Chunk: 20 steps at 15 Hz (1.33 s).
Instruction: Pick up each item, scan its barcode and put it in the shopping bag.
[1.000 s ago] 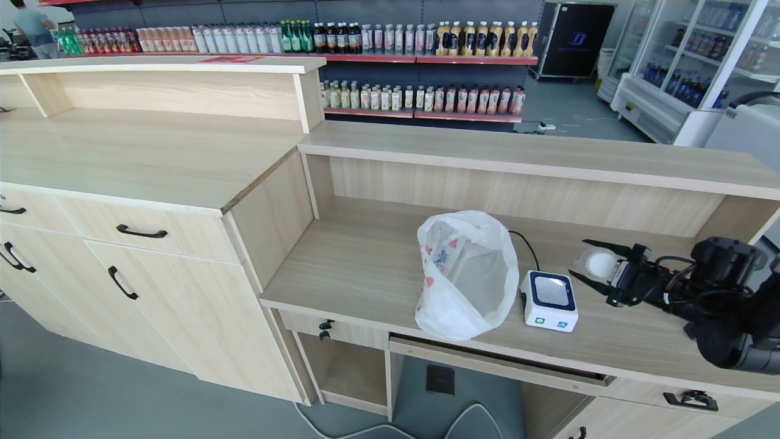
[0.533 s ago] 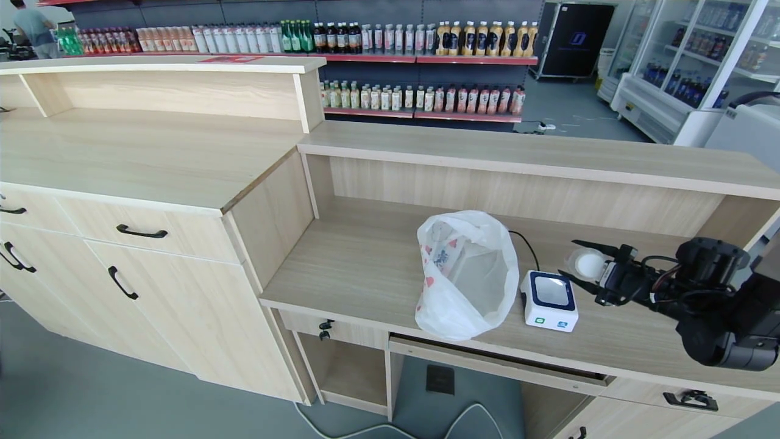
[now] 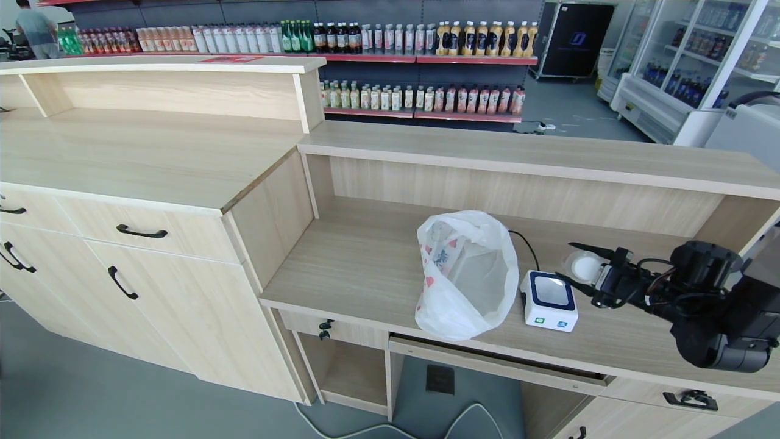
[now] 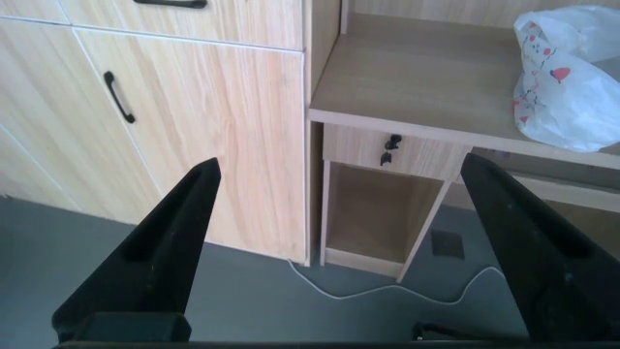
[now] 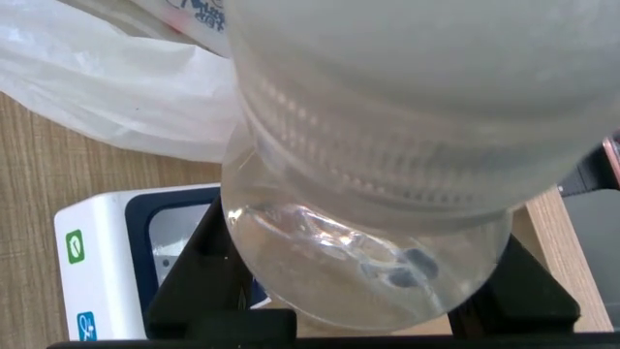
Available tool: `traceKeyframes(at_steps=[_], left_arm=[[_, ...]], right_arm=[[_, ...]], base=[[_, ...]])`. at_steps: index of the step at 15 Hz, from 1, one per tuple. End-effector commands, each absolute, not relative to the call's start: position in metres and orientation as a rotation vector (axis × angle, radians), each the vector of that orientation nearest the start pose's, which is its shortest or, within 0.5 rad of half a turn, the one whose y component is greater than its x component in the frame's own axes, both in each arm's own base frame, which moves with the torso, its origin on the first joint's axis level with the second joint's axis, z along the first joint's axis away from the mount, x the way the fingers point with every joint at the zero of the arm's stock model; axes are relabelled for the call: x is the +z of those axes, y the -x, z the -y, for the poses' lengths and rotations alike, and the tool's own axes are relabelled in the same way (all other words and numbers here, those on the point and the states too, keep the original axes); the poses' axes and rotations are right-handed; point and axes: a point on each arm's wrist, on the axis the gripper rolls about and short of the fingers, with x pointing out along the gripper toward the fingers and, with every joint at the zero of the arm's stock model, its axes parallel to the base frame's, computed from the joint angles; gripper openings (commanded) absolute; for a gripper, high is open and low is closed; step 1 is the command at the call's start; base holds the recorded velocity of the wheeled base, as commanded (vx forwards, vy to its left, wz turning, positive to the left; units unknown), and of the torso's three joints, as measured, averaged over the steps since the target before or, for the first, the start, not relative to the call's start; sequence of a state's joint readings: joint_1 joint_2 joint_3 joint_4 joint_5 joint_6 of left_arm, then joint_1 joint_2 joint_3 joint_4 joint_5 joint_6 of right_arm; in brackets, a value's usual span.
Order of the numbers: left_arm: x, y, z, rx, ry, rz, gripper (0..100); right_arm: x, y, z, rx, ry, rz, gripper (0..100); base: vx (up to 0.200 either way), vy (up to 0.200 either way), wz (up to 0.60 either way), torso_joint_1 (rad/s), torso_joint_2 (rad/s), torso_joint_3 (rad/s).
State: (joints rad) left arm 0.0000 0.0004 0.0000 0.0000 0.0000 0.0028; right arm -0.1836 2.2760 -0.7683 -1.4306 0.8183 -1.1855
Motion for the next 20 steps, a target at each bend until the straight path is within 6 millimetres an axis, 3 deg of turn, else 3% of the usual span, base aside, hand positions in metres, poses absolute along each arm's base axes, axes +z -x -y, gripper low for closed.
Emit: traceKeyframes(at_steps=[1,20], left_arm=[[0.075,0.023,0.000,0.000,-0.003,0.000,100],[0.075,0.023,0.000,0.000,-0.003,0.000,100]], right_arm=[[0.048,-0.375,0.050,0.605,1.104,0.317,0],[0.034,-0.399,0.034,0.638,1.102,0.358,0]], base=[[0.000,0.000,0.00,0.000,0.00,0.000],[0.000,0.000,0.00,0.000,0.00,0.000]])
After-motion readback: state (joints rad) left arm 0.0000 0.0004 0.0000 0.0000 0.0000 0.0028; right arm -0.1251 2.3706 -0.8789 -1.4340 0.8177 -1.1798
